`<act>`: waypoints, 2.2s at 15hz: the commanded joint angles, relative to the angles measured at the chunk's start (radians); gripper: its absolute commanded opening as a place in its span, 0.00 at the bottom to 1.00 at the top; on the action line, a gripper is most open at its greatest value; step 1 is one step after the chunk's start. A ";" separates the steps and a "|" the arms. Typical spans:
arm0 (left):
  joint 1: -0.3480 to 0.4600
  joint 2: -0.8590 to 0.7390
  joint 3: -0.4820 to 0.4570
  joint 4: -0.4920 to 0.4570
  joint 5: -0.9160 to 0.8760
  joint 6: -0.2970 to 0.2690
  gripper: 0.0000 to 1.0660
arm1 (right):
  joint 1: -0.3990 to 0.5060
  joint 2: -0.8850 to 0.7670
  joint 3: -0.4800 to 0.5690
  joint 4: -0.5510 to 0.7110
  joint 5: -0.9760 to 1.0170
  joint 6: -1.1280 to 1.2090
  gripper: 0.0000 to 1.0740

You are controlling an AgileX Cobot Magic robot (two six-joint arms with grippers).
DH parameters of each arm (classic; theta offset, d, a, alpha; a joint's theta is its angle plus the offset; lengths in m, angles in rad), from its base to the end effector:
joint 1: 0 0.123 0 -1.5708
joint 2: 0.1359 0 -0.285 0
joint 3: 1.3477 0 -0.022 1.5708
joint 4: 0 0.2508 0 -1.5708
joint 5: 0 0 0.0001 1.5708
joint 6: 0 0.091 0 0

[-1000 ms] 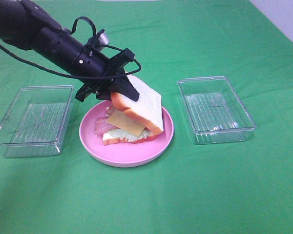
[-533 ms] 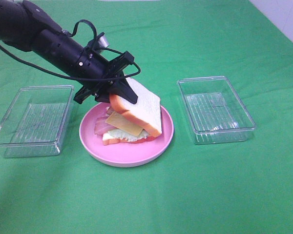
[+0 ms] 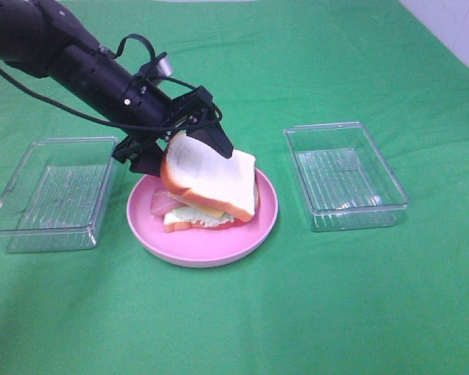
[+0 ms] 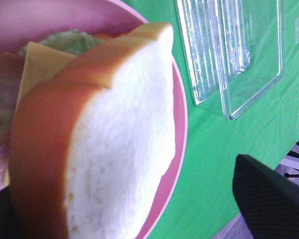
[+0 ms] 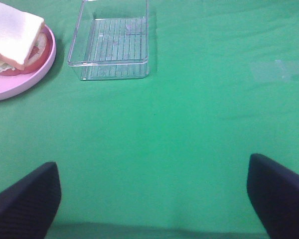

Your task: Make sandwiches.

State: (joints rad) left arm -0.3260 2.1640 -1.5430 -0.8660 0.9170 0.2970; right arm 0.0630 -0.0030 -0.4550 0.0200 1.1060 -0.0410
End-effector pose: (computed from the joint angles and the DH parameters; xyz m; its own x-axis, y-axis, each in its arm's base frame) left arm 0.3999 -0.1933 0.1584 -0.9892 0.0669 -0.1301 0.1358 0.7512 -0.6460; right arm -0.0026 0.0015 0.2612 -0.5280 -0.0654 -0.8467 -0.0950 0.9953 -0.0176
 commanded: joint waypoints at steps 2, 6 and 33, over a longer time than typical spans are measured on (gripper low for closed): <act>0.003 -0.048 -0.056 0.161 0.062 -0.089 0.82 | -0.003 -0.032 0.003 0.001 -0.005 -0.008 0.90; 0.003 -0.092 -0.152 0.449 0.203 -0.270 0.82 | -0.003 -0.032 0.003 0.001 -0.005 -0.008 0.90; 0.414 -1.631 0.858 0.749 0.087 -0.189 0.82 | -0.003 -0.032 0.003 0.001 -0.005 -0.008 0.90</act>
State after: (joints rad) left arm 0.0920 0.4710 -0.6700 -0.1130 0.9990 0.1040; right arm 0.0630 -0.0030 -0.4550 0.0200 1.1060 -0.0410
